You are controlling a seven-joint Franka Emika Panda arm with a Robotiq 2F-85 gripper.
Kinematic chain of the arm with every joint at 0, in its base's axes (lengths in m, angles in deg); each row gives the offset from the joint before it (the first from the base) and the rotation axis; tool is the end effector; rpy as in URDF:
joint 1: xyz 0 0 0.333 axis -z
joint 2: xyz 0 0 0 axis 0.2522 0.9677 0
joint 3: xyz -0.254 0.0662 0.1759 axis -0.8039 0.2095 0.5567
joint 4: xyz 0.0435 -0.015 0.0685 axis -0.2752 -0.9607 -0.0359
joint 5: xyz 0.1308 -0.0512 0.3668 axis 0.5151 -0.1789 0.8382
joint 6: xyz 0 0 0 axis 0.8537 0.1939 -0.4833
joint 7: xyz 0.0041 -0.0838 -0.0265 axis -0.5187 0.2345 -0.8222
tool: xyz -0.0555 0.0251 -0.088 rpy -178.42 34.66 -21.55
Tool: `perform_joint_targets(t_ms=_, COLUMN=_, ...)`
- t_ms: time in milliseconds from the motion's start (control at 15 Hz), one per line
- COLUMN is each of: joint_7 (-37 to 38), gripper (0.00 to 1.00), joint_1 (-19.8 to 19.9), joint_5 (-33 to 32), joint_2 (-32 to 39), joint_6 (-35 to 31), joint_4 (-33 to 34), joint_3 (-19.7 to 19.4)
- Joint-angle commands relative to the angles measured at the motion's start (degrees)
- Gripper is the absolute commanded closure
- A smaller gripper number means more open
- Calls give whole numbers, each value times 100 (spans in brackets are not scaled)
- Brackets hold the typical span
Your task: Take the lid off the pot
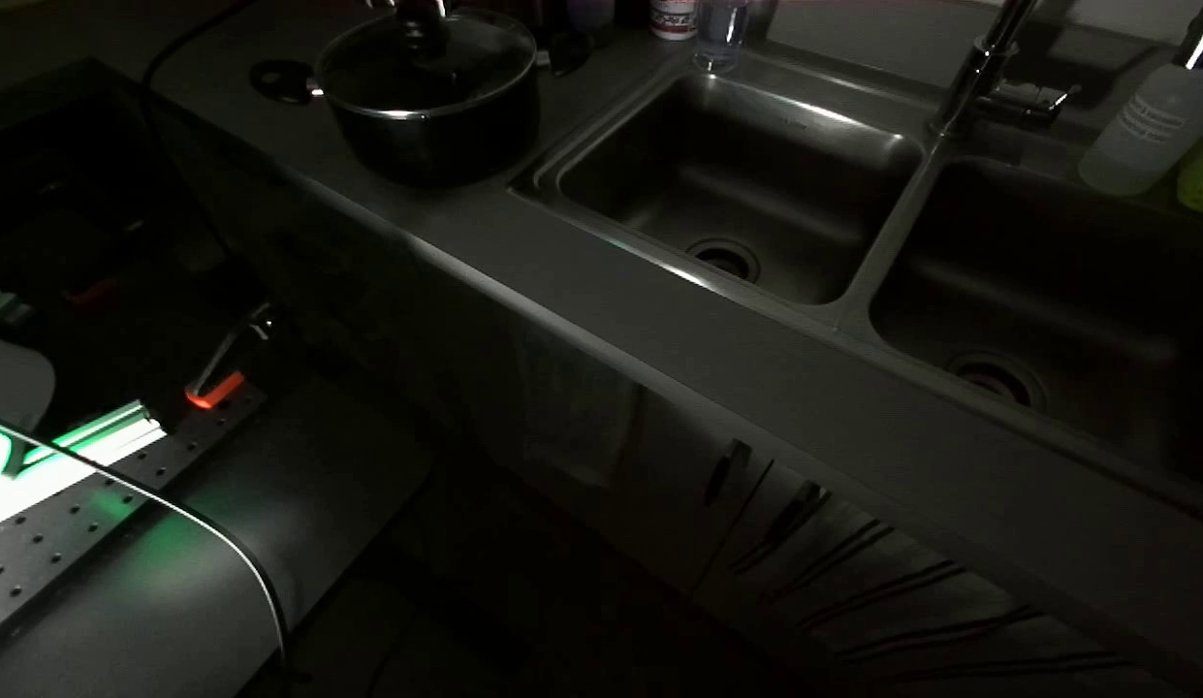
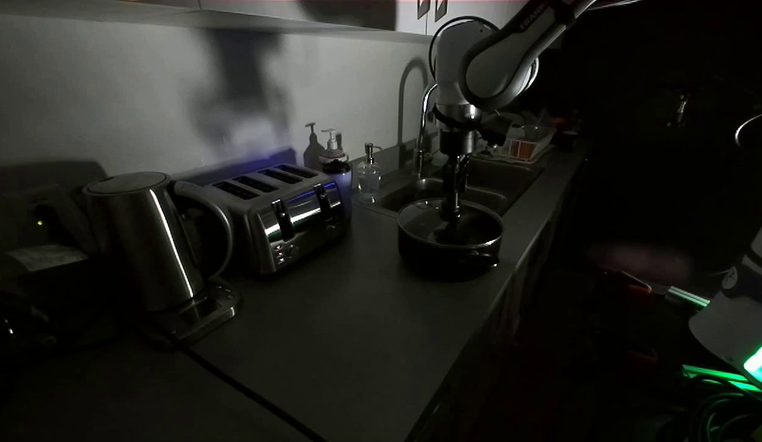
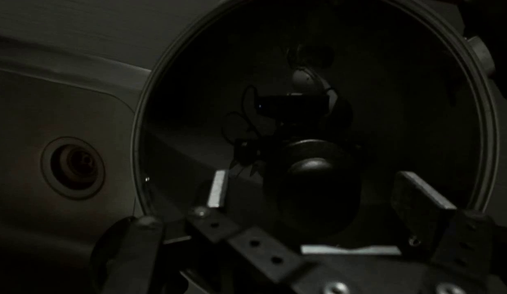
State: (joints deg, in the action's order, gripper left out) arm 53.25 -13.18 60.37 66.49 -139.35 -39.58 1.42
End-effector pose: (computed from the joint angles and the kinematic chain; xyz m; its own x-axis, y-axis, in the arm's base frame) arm 0.5336 -0.0242 0.2818 0.9861 0.1534 -0.0632 0.1573 -0.9856 0.0622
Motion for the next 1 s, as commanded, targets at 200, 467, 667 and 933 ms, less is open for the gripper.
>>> perform_joint_targets(t_ms=200, joint_7=10, gripper=25, joint_1=-33, joint_5=-142, joint_2=188, joint_6=-187, joint_4=132, joint_3=4)
perform_joint_targets(t_ms=467, joint_7=-12, gripper=49, joint_1=-36, joint_5=-131, joint_2=204, joint_6=-216, joint_4=132, joint_3=9)
perform_joint_targets(t_ms=667, joint_7=-19, gripper=72, joint_1=-43, joint_5=-118, joint_2=201, joint_6=-212, joint_4=134, joint_3=19)
perform_joint_targets(t_ms=933, joint_7=-41, gripper=75, joint_1=-40, joint_5=-94, joint_2=185, joint_6=-213, joint_4=125, joint_3=27)
